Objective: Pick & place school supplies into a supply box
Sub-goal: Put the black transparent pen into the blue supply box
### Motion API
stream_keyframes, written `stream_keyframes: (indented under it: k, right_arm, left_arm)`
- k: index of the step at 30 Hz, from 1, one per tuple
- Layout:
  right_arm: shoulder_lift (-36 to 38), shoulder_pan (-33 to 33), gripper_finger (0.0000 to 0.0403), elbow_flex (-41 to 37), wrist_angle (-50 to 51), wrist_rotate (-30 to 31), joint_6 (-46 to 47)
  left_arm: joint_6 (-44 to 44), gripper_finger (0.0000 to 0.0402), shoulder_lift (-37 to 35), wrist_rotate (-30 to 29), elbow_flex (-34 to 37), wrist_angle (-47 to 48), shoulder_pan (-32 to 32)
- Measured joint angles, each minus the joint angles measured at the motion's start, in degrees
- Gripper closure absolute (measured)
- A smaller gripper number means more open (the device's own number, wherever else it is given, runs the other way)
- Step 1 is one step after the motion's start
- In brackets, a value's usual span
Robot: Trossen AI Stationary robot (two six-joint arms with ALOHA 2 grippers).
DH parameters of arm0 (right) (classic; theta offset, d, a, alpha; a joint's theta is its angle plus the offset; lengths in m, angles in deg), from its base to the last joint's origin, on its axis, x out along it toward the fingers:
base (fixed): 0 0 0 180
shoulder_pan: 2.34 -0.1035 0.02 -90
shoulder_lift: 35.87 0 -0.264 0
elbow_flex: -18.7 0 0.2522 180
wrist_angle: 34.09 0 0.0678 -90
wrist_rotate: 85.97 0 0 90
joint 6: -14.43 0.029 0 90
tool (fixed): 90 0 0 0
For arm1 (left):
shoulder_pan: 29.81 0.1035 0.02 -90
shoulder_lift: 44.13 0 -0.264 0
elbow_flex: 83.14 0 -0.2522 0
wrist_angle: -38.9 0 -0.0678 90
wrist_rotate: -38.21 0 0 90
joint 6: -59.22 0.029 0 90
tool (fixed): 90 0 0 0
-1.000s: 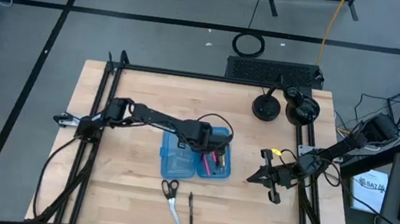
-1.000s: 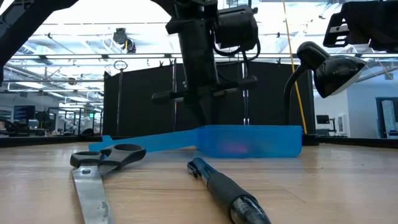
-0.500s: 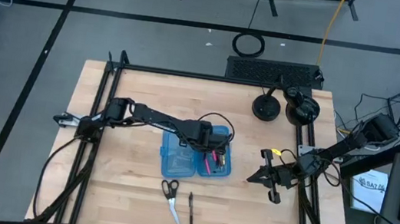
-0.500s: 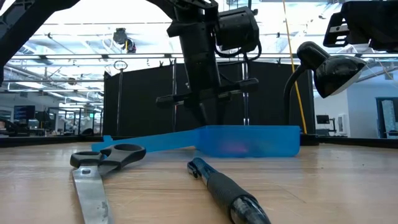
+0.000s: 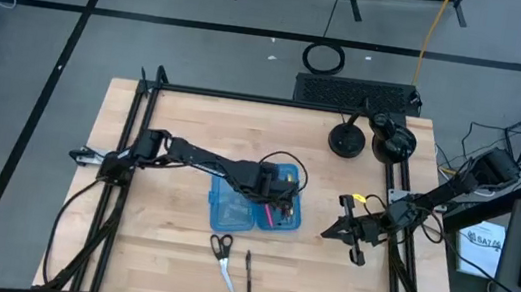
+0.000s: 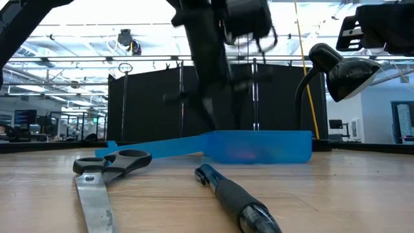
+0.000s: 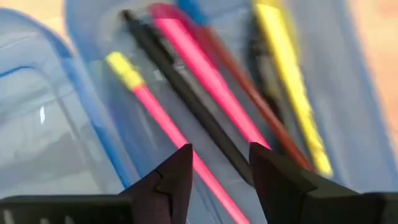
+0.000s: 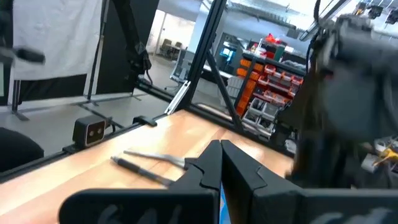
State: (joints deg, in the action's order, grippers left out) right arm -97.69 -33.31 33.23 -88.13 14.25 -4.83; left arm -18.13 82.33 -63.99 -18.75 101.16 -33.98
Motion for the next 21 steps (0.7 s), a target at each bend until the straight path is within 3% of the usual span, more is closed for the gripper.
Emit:
stream_keyframes:
  k: [4, 8, 12, 18, 21]
  right_arm:
    - [0.0, 0.0, 0.0403, 0.0, 1.5, 0.1, -0.3]
    - [0.0, 0.0, 0.0403, 0.0, 1.7, 0.1, -0.9]
    - [0.0, 0.0, 0.0403, 0.0, 2.1, 0.2, -0.9]
    - [0.0, 0.0, 0.0403, 0.0, 2.5, 0.2, -1.0]
    - [0.0, 0.0, 0.0403, 0.0, 2.5, 0.3, -0.9]
  left_arm:
    - [7.8, 0.0241, -3.5, -6.6, -2.9, -2.2, -4.5]
    - [9.8, 0.0241, -9.1, -14.7, -4.1, -1.2, -11.5]
    - [2.8, 0.0241, -11.5, -21.8, -4.1, 4.4, -20.4]
    - [-12.5, 0.0241, -9.4, -34.4, -2.9, 18.0, -32.4]
    - [-13.7, 0.0241, -8.2, -37.3, -0.3, 18.8, -36.2]
